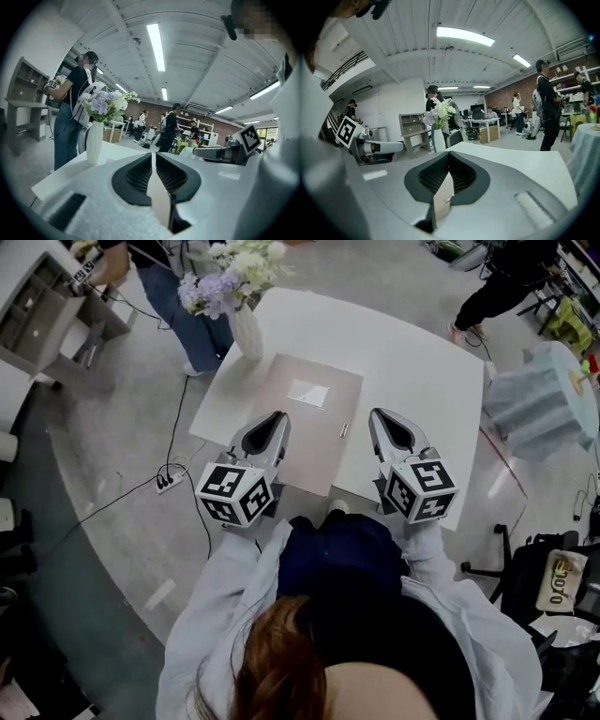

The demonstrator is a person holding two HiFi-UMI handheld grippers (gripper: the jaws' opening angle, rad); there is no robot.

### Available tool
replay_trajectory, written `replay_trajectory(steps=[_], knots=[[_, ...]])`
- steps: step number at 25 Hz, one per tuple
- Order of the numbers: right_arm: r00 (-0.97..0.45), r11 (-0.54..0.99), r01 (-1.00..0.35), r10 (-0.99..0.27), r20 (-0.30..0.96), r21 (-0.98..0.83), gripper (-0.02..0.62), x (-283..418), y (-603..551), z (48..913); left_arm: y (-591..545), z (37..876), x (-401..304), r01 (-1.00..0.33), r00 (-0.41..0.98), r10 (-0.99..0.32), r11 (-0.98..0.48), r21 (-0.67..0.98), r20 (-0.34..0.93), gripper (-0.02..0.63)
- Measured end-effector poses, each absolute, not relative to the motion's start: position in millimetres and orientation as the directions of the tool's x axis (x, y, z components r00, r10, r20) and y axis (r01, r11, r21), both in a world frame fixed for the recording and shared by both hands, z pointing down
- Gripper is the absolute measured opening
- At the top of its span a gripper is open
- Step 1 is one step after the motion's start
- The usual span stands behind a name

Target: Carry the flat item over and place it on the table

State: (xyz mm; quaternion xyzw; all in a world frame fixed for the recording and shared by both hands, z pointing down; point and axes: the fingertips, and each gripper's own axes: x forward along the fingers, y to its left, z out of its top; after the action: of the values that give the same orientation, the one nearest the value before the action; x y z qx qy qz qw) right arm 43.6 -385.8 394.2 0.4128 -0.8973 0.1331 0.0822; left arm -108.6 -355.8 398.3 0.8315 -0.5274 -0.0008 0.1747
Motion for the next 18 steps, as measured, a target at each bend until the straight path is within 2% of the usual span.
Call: replay_trajectory(steps=[2, 8, 18], knots=[[-0.634, 0.61, -0.772, -0.725, 0.27, -0.177, 0.009, 52, -384, 401, -357, 403, -102, -0.874, 0.456, -0.869, -0.397, 0.279, 0.19, -0.002], [-0.595, 0.56, -0.803, -0.744, 0.303, -0.203, 0.011, 72, -376, 420, -357, 413, -86, -0.85, 0.51, -0.838, -0.456, 0.266, 0.195, -0.002], [-0.588, 0.546, -0.809, -0.741, 0.325, -0.218, 0.011, 84, -370, 430, -358, 429, -74, -0.849, 0.52, -0.821, -0.465, 0.251, 0.237, -0.002]])
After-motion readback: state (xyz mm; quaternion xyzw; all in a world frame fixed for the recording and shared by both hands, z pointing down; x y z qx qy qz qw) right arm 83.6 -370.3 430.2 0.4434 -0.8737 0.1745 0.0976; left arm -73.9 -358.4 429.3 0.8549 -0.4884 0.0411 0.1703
